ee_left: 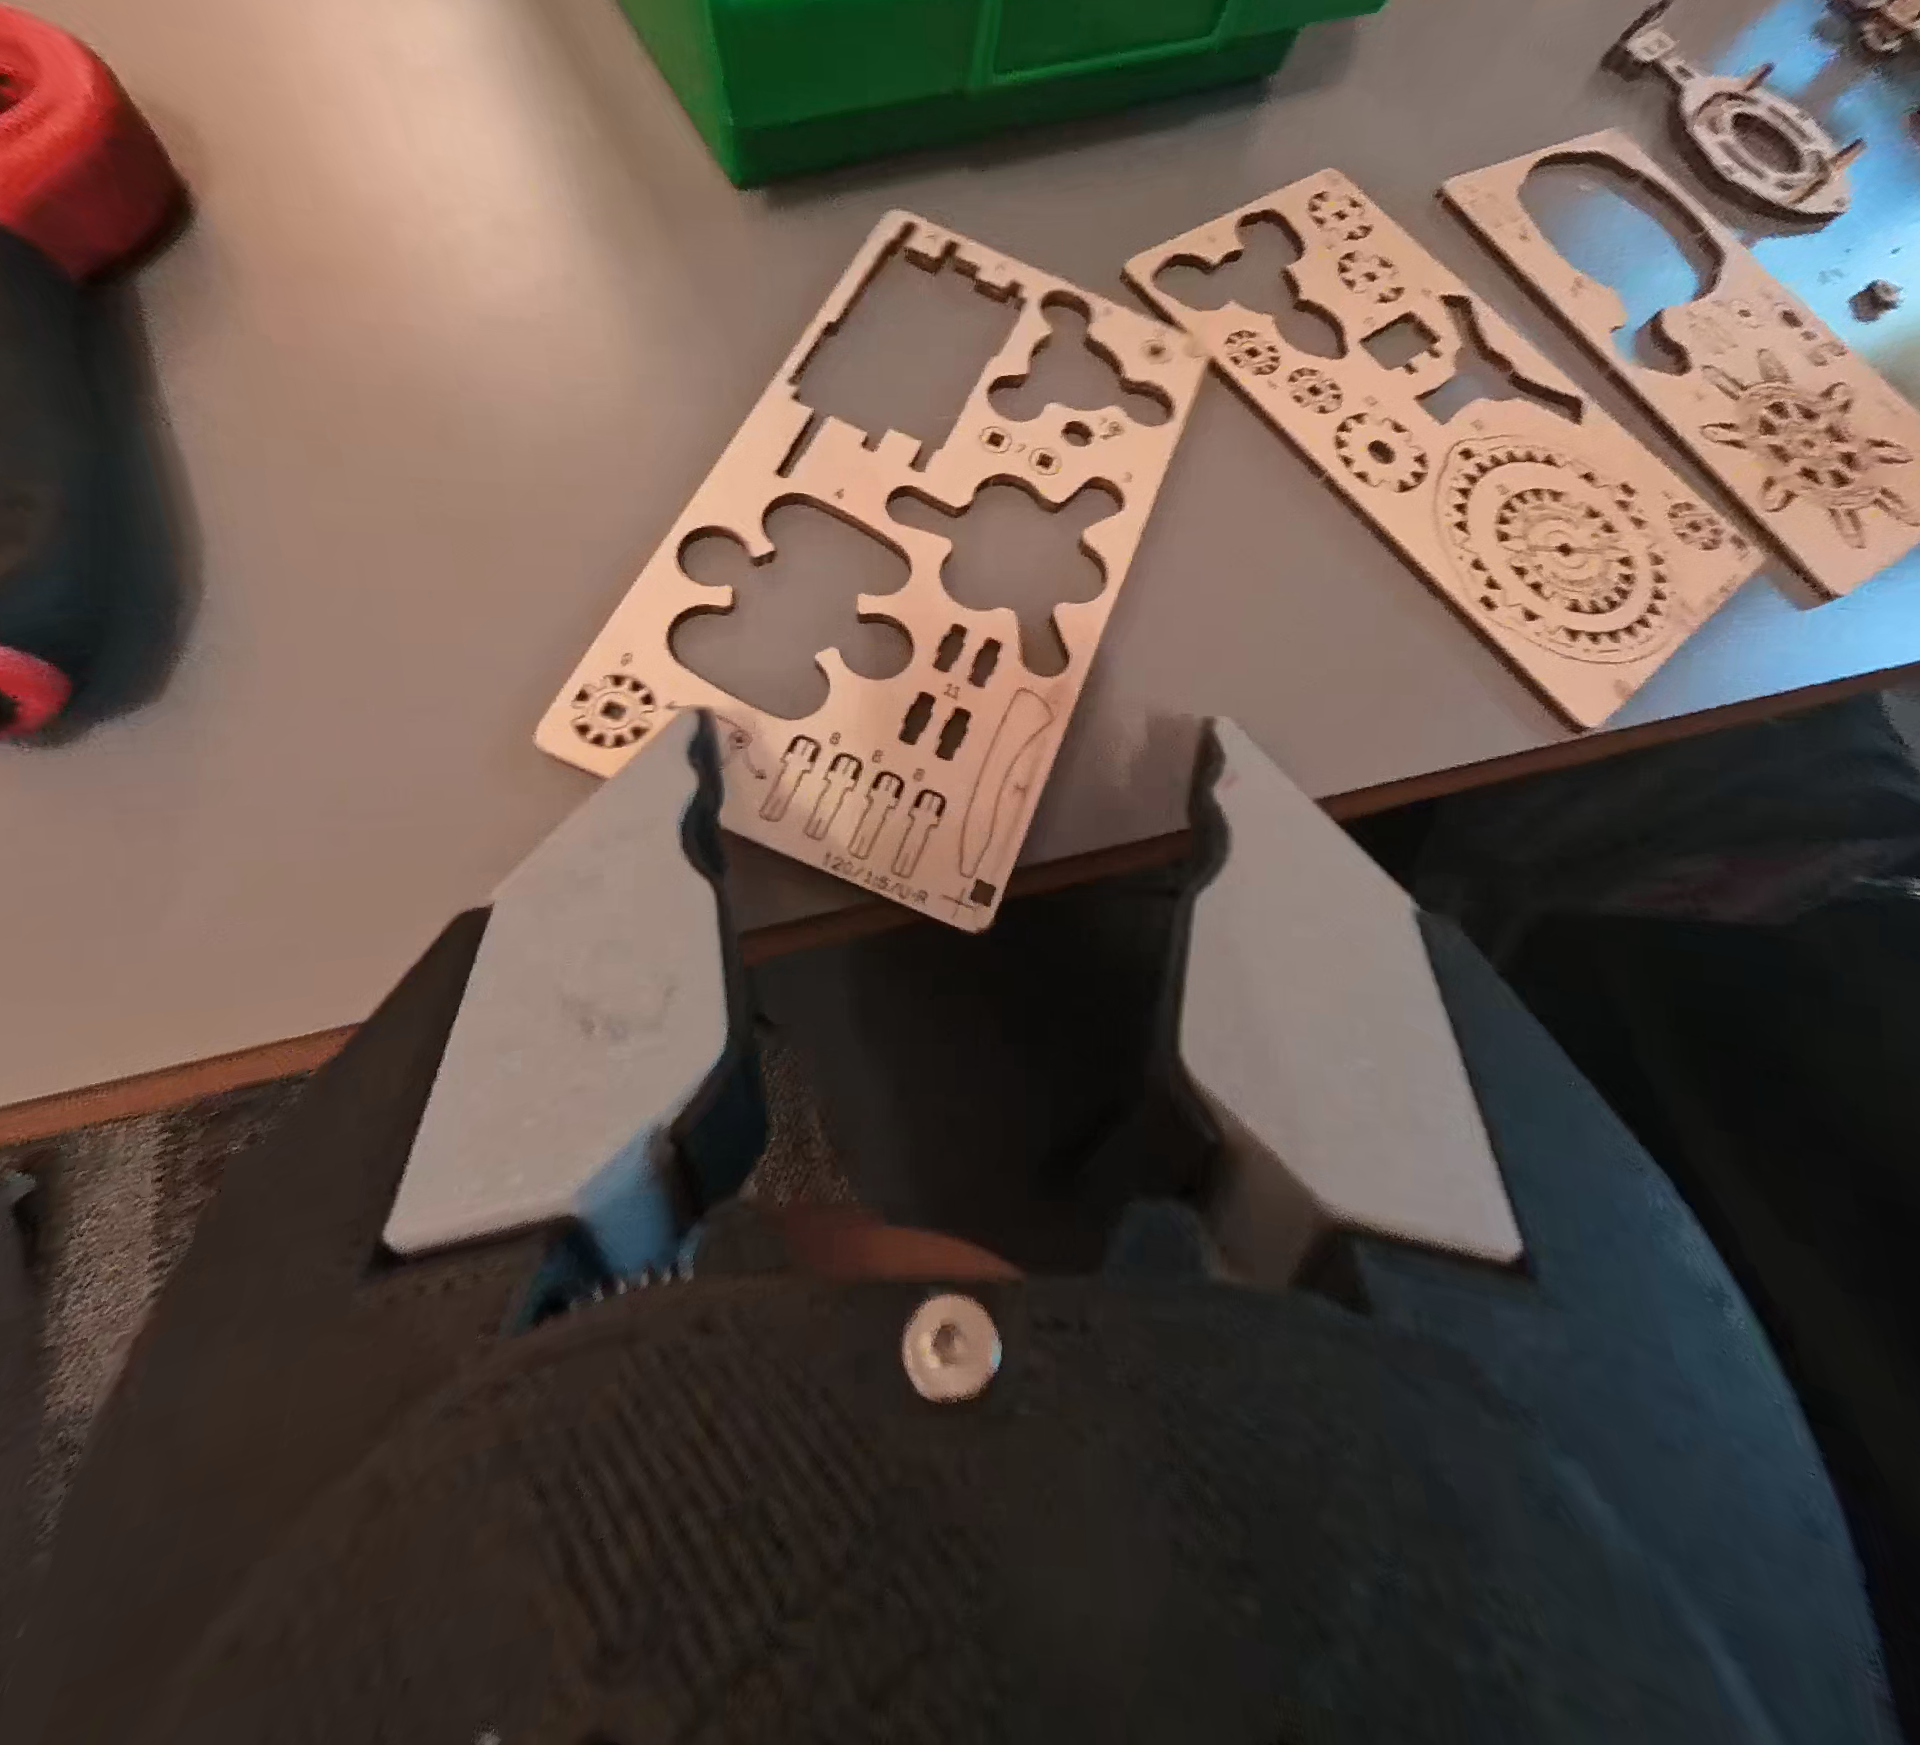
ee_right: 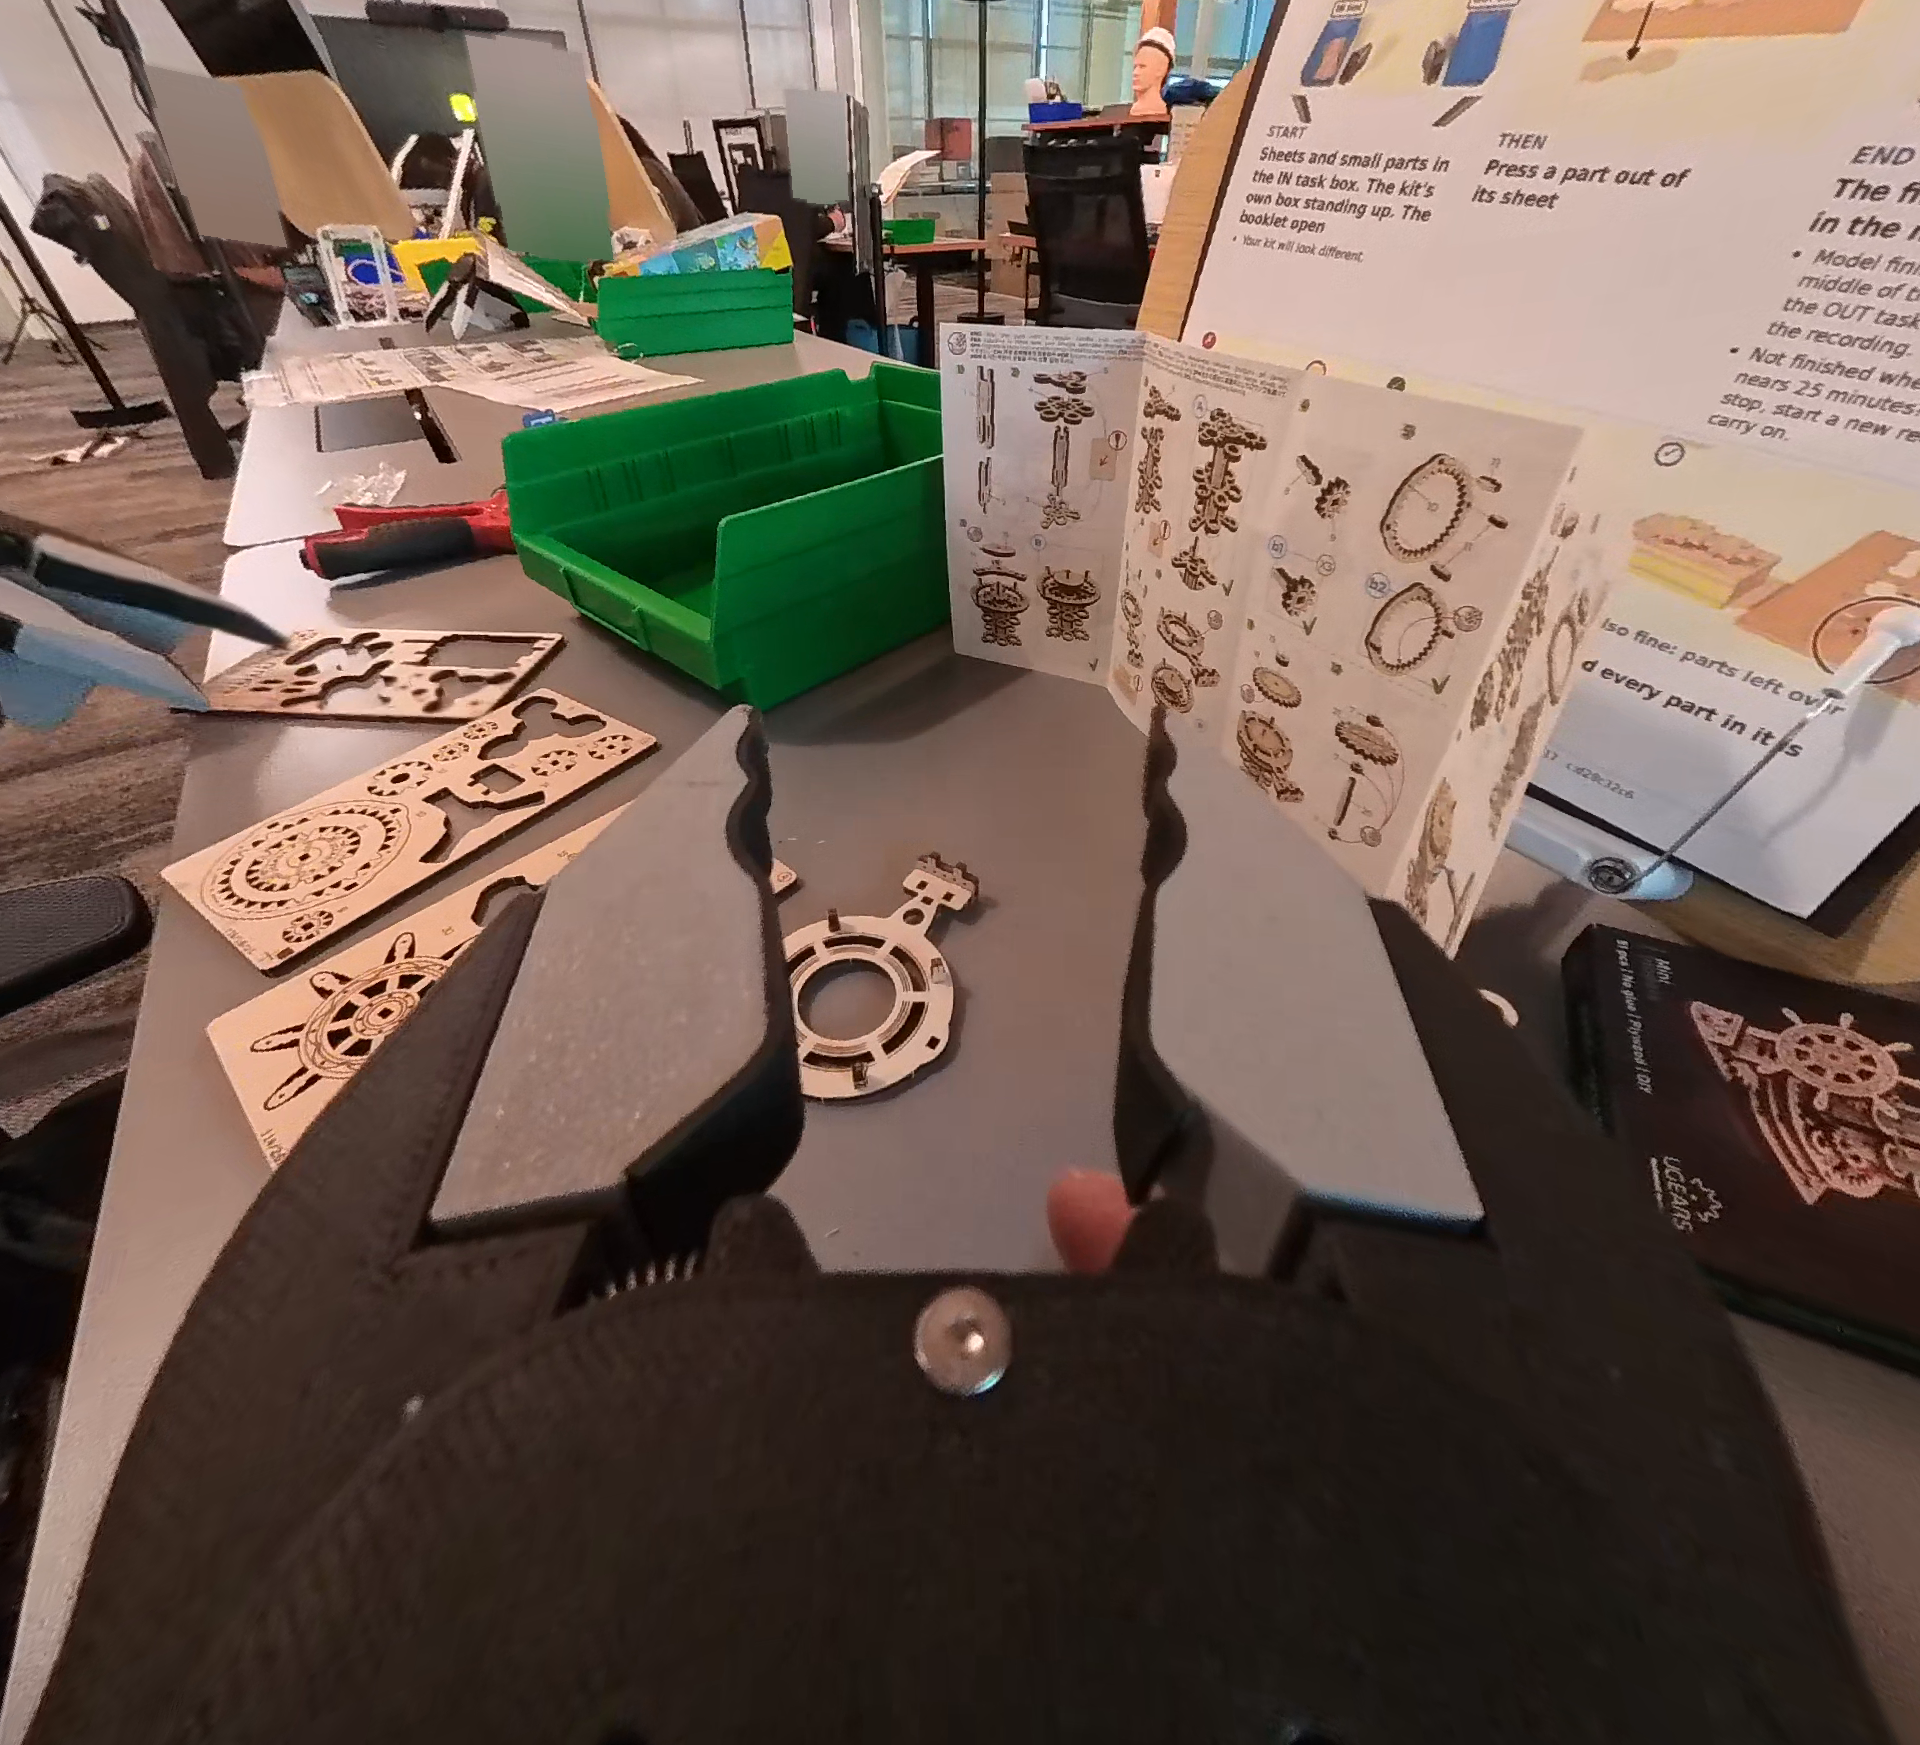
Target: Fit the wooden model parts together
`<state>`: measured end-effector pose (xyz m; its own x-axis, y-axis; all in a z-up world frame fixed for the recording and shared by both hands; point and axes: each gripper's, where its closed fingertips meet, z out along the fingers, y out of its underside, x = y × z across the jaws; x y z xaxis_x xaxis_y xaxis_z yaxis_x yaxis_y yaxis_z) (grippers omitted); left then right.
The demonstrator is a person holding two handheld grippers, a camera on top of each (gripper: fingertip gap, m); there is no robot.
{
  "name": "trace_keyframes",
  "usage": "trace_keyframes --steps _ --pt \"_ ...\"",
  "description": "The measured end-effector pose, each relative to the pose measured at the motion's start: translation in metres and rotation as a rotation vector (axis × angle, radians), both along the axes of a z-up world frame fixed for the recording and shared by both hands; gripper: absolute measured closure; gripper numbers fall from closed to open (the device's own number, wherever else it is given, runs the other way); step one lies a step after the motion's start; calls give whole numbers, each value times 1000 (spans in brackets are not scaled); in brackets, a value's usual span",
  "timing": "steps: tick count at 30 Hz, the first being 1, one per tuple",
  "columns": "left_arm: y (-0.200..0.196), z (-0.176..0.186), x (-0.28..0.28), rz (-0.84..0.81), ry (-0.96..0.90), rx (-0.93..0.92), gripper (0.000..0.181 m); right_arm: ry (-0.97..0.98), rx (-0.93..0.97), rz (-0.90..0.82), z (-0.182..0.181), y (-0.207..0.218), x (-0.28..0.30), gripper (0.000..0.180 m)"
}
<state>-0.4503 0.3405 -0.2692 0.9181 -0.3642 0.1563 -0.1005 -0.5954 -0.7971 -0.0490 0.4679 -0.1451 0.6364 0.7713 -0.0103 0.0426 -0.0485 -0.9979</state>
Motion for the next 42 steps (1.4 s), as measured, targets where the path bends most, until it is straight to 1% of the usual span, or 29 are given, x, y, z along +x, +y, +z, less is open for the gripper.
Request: trace_keyframes --steps 1,2,4,8,10,15,19,21,23,25,27,29,30,32,34,38,42 --pt "-2 1 5 -9 -19 -4 89 2 -1 0 0 0 0 110" --pt "-6 2 10 -26 -43 -11 93 2 -2 0 0 0 0 110" --pt "-12 5 25 -65 -105 -24 94 2 -1 2 0 0 -1 110" --pt "-31 11 59 -210 -214 -55 99 1 3 5 1 -2 -2 110" --pt "-36 13 65 -247 -255 -55 103 4 5 5 2 -2 -2 110" --pt "-30 19 34 -123 -257 -39 108 15 6 7 4 -4 -2 110" --pt "-24 19 -5 50 -136 -18 108 17 9 10 5 -5 -2 110" --pt "-23 13 -13 100 -108 -40 106 13 11 11 4 -5 -3 110" --pt "-24 4 -14 129 -119 -71 106 7 13 11 4 -6 -4 110" --pt "-23 3 -13 162 -179 -64 111 1 16 9 3 -6 -5 111" --pt "-25 7 -5 149 -279 -75 112 -1 18 8 3 -6 -5 111" --pt "-28 8 -4 147 -318 -90 115 2 20 11 4 -7 -5 111" --pt "-28 7 -7 156 -306 -94 116 2 21 12 5 -7 -5 111" --pt "-30 8 -14 186 -269 -91 109 2 23 15 5 -8 -6 112" --pt "-33 8 -15 188 -248 -91 109 -1 23 18 4 -9 -7 112" --pt "-39 -7 -16 194 -207 -147 105 -13 26 18 3 -9 -9 112" --pt "-37 -19 -8 193 -293 -180 112 -13 27 19 3 -9 -10 112"
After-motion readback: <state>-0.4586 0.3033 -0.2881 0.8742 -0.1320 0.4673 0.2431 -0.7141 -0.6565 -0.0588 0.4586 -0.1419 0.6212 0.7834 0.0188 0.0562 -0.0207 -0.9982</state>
